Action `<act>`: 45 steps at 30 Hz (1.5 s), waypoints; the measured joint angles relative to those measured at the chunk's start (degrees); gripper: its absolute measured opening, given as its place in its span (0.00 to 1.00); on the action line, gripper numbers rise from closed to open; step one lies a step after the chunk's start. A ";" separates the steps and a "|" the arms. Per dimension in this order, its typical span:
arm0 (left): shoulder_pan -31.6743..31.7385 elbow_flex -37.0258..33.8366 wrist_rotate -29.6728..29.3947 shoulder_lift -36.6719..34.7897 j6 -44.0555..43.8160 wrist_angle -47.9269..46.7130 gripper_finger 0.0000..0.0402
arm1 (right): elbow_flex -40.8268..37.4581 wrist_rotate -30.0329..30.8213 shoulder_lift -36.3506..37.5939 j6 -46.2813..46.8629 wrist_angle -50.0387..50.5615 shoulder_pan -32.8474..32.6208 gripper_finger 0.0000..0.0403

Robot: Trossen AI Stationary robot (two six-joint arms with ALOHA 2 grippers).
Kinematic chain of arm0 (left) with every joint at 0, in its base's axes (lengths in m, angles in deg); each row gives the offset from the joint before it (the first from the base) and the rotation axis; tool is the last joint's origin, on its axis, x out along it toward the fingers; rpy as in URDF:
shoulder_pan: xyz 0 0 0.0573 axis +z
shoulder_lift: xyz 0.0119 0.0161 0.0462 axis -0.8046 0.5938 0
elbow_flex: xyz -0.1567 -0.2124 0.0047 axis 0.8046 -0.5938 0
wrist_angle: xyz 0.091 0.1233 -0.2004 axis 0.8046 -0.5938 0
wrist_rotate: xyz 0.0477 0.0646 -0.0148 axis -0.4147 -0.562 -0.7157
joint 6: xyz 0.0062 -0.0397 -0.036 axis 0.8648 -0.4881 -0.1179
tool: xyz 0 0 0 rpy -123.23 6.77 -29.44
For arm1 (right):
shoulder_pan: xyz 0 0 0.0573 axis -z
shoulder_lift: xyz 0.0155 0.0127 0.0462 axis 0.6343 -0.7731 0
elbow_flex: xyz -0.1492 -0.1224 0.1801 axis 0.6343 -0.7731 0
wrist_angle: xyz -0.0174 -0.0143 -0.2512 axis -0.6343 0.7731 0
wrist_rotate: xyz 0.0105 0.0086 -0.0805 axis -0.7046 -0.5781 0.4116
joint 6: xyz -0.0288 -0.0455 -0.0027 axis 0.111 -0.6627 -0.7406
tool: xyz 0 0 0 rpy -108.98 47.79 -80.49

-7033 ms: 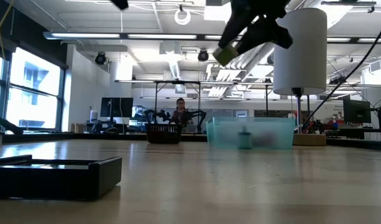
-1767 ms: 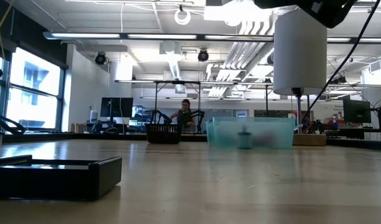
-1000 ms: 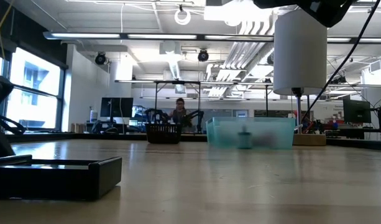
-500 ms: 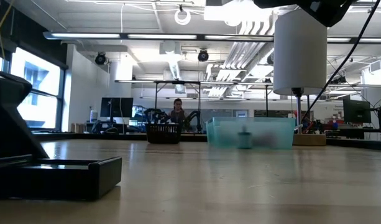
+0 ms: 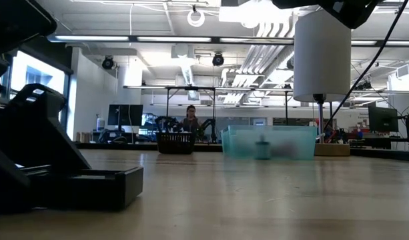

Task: Pick & Place Office items
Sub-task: Put the black digital timer into the black bin

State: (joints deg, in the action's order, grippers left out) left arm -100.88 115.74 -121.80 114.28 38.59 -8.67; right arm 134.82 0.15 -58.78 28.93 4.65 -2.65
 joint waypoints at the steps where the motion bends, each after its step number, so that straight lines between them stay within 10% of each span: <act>1: 0.15 0.00 0.16 0.00 0.51 0.25 0.72 | 0.00 0.00 0.00 0.00 0.00 0.00 0.41; 32: 0.33 0.06 -3.22 7.47 7.09 17.28 0.35 | 0.00 -0.24 0.00 -1.51 0.02 0.00 0.41; 45: 2.44 -0.06 -0.72 -7.26 10.87 9.87 0.35 | 0.00 -0.45 0.00 -4.28 0.00 -0.05 0.41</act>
State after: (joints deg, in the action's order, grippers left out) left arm -98.45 115.68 -122.52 107.02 49.45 1.20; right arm 134.82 -0.30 -58.78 24.65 4.65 -2.70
